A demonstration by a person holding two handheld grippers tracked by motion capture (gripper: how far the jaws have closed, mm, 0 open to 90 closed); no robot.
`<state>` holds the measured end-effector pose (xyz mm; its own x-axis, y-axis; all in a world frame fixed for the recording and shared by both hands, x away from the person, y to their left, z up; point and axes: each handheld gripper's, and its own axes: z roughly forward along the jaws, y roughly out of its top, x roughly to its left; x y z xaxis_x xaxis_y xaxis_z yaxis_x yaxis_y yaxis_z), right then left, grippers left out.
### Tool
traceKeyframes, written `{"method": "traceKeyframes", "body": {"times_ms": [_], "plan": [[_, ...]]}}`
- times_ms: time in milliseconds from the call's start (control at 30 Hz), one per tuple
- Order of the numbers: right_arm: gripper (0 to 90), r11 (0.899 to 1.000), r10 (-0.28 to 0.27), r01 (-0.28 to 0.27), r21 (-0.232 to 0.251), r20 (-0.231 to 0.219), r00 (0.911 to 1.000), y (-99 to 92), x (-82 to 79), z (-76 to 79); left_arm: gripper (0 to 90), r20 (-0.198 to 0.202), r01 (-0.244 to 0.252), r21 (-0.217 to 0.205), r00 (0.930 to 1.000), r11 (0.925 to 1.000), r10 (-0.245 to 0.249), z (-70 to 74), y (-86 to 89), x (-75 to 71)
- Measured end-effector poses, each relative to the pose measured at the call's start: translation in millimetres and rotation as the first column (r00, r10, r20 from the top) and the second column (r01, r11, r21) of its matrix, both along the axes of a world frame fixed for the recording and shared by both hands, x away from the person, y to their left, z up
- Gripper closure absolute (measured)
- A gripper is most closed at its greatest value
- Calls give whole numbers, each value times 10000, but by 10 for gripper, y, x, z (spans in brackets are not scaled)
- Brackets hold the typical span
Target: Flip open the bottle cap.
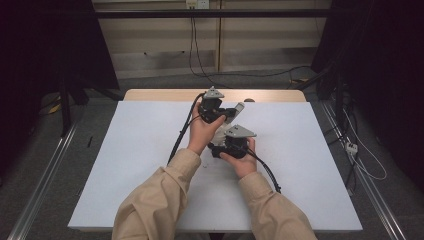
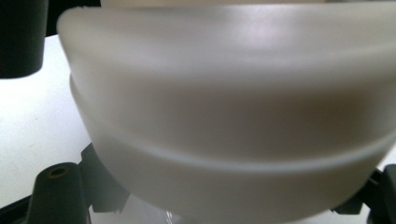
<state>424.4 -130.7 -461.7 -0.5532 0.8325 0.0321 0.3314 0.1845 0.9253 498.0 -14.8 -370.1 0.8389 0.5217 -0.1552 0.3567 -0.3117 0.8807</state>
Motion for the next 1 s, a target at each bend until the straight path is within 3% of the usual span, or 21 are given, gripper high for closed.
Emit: {"method": "traceKeyframes", "body": {"times_ms": [533,800,1000], "plan": [[191,9999,-2,3,118,-56,10000,-23,13,0,898,-119,94,348,9999,9994,-89,-25,-16,6],[188,10000,10,-10,-46,21,10000,1,1,1,879,-155,34,252,9999,9997,-30,-4,15,-13],[152,10000,-65,65,-20,14,10000,-3,-5,5,787,-146,-136,-56,9998,9999,135,61,79,-31]]}}
